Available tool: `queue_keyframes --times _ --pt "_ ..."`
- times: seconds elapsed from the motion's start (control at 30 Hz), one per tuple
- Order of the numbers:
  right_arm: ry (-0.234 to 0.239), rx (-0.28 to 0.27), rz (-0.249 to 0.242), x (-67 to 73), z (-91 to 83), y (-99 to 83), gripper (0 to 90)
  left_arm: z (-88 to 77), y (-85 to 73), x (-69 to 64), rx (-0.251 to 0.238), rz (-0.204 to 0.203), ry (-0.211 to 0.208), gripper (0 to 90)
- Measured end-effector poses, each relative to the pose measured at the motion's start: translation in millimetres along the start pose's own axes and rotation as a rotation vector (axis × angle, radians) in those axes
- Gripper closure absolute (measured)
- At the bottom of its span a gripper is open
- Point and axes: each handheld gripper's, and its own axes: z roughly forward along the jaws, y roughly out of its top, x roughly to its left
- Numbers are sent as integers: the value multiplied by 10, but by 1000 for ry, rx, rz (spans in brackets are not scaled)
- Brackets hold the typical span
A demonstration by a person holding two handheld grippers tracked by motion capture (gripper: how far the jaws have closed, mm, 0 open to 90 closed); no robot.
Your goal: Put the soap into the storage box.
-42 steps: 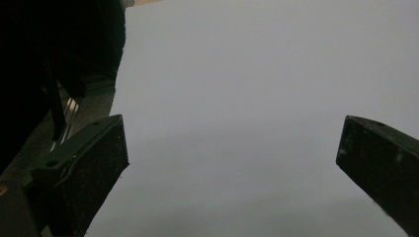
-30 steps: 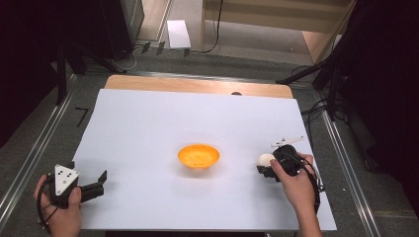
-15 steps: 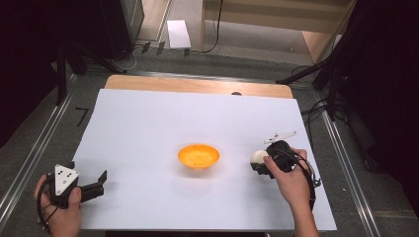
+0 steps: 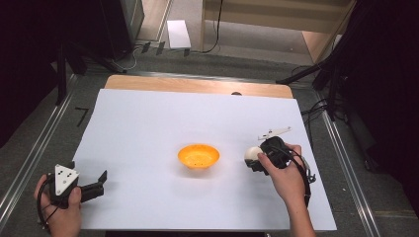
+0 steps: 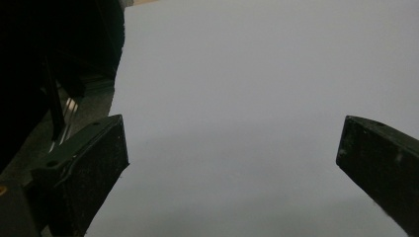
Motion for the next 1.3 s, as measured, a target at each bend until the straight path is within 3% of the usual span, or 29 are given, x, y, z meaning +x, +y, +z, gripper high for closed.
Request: queue_keyframes --times 1.3 --pt "62 -15 -83 370 43 413 247 2 0 3 0 -1 -2 0"
